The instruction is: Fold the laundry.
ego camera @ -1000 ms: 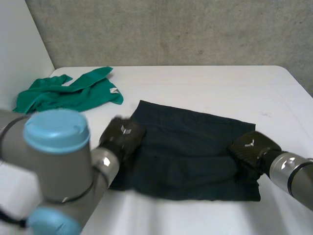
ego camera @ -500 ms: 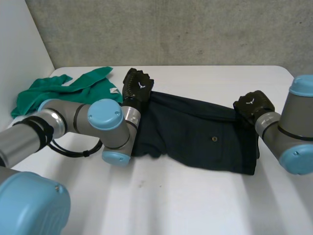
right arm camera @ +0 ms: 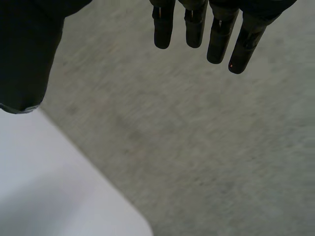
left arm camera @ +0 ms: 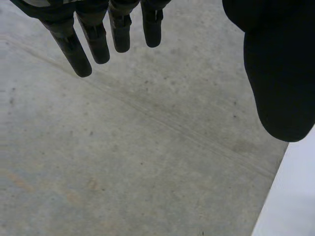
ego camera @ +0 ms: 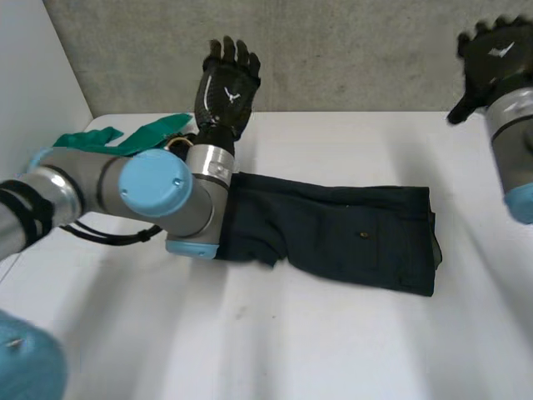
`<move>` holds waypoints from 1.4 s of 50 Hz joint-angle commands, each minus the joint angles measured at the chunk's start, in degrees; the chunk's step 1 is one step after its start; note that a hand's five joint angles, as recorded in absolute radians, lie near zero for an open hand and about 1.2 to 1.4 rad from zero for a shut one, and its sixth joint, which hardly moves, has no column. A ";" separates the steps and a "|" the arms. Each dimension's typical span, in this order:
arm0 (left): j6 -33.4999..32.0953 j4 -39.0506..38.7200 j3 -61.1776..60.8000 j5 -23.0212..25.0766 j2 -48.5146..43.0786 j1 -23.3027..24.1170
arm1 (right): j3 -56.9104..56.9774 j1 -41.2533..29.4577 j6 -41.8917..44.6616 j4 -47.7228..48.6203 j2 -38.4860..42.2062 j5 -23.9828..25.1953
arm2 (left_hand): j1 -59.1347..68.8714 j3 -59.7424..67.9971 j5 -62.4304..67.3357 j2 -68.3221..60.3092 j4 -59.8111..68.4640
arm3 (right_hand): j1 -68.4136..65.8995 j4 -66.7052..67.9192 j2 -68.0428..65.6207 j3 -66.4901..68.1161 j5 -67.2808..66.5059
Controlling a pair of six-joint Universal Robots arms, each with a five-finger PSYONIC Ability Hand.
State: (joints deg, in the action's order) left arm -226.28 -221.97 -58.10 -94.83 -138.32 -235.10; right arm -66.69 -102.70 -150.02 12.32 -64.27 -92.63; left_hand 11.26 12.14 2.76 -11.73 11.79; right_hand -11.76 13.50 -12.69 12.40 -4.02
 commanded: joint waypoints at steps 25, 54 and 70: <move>35.03 28.52 -35.77 5.01 27.58 -0.18 | -39.83 3.64 -7.13 -0.90 -9.39 18.19 | 0.80 -0.08 -0.70 -0.33 0.28 | -22.21 20.47 -21.28 21.56 -19.94; 35.03 28.08 -37.35 4.48 28.01 -0.27 | -35.09 17.43 9.20 -6.16 -9.21 17.57 | 0.64 -0.24 -0.86 -0.16 0.11 | -68.24 66.50 -67.31 67.60 -65.98; 35.03 28.08 -37.97 4.22 28.19 -0.36 | -42.54 10.68 -5.44 -3.90 -12.27 21.96 | 0.30 -0.58 -1.20 0.17 -0.23 | 1.52 -3.26 2.45 -2.17 3.79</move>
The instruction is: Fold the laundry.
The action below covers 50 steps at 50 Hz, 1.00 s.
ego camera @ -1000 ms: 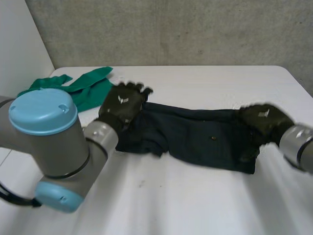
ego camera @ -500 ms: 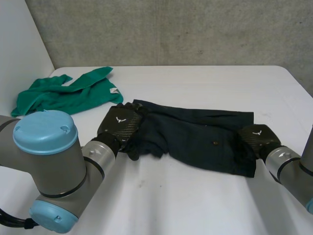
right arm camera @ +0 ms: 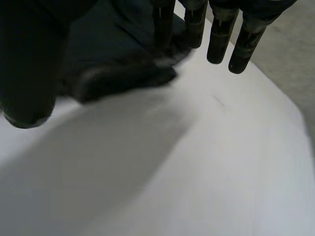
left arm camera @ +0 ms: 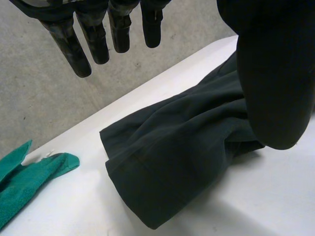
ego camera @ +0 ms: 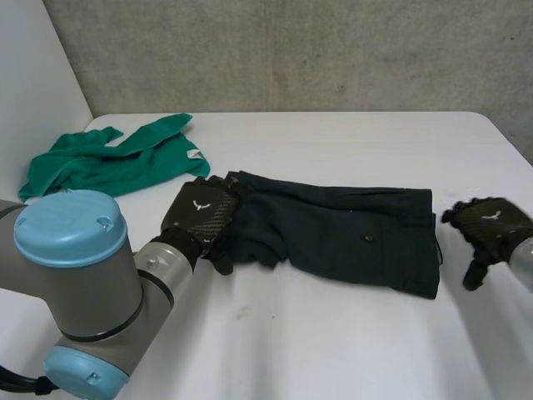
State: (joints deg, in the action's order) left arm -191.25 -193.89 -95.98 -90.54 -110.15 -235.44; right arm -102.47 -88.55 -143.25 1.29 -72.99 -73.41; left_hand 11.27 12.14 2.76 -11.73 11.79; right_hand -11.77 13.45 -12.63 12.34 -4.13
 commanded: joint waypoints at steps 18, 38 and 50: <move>0.26 1.32 0.70 0.98 0.20 -0.02 | -8.09 -5.93 -16.80 12.33 2.31 3.45 | 0.80 -0.08 -0.70 -0.34 0.28 | -23.20 21.52 -22.34 22.63 -20.84; 0.88 9.49 2.73 3.70 0.81 -0.02 | -6.42 -5.93 -13.46 17.25 4.87 2.04 | 0.97 0.09 -0.53 -0.50 0.45 | -68.23 66.55 -67.37 67.66 -65.87; 0.88 9.41 2.72 3.62 1.60 -0.10 | -5.46 -3.82 -10.47 16.02 3.82 2.13 | 0.97 0.09 -0.53 -0.50 0.45 | -68.23 66.55 -67.37 67.66 -65.87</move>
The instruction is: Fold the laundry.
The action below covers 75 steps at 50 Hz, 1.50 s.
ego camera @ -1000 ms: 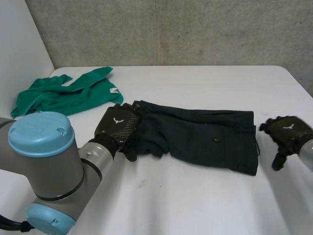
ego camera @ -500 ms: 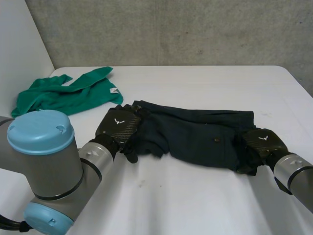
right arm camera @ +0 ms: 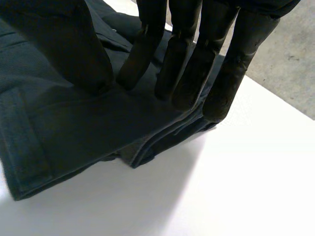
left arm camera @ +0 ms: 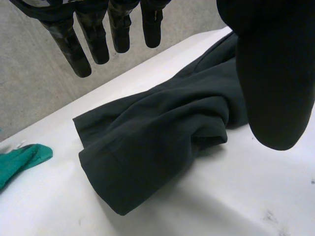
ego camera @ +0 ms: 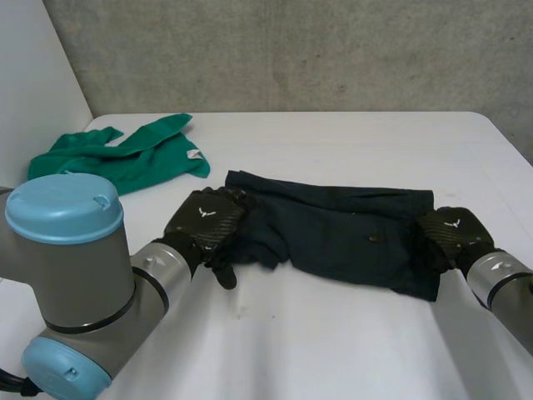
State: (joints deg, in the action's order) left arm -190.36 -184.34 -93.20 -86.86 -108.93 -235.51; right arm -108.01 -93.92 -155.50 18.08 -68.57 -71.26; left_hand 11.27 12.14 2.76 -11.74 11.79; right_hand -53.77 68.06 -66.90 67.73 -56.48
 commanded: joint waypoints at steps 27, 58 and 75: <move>-0.01 -0.31 -0.66 -0.15 0.30 -0.04 | -2.82 1.02 0.98 -5.78 -2.37 2.09 | 0.97 0.09 -0.53 -0.50 0.44 | 28.06 -42.35 41.19 -42.02 40.77; -0.01 -0.40 -0.75 -0.15 0.21 -0.13 | 3.95 1.02 3.27 -2.88 4.05 1.38 | 0.63 -0.24 -0.86 -0.16 0.10 | -26.23 11.94 -13.10 12.27 -13.52; -0.01 -0.40 -0.84 -0.15 0.30 -0.13 | 4.22 1.64 3.01 -6.73 2.56 2.00 | 0.46 -0.41 -1.03 0.01 -0.06 | 13.83 -28.11 26.95 -27.78 26.54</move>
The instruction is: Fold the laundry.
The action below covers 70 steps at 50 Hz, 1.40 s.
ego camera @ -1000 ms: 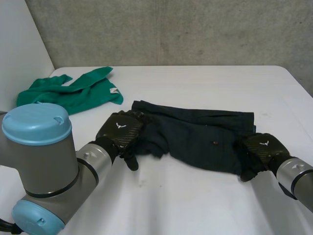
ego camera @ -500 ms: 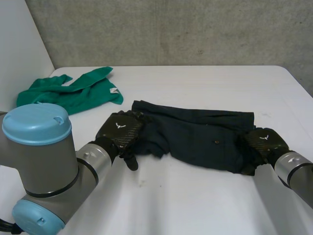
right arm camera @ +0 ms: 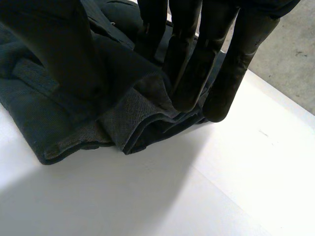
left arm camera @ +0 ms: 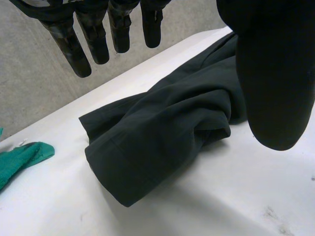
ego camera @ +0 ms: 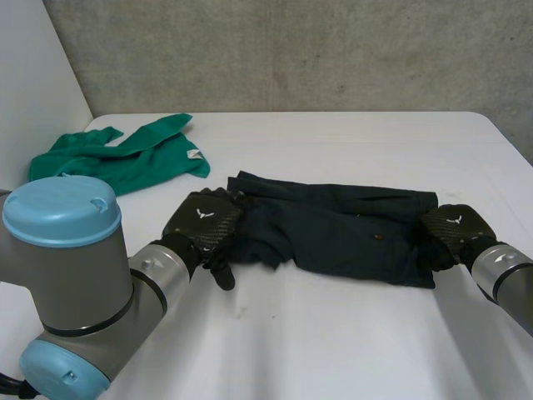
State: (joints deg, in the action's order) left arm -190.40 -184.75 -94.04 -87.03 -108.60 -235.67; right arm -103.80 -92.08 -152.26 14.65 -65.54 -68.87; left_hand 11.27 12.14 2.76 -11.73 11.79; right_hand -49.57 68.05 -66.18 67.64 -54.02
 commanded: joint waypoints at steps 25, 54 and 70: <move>-0.06 0.00 -0.36 0.11 -0.12 -0.14 | 1.84 -0.56 0.03 -7.27 1.98 -0.83 | 0.46 -0.41 -1.03 0.00 -0.06 | 12.81 -31.29 29.42 -30.88 27.25; -0.06 0.00 0.43 -0.07 0.76 -0.66 | 11.33 4.29 17.78 -10.87 -4.25 -5.92 | 0.13 -0.75 -1.36 0.34 -0.40 | -30.43 11.95 -13.82 12.36 -15.98; -0.06 -2.02 1.13 -2.79 2.43 -3.21 | 27.41 -27.97 13.83 -11.14 4.36 0.22 | -1.05 -1.92 -2.54 1.51 -1.57 | -30.43 11.95 -13.82 12.36 -15.98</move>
State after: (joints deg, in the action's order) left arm -190.46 -185.15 -93.28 -87.63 -107.00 -237.69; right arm -81.19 -109.93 -137.88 3.44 -66.33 -73.48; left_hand 11.27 12.14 2.76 -11.73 11.78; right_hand -54.44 68.08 -67.78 68.84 -56.44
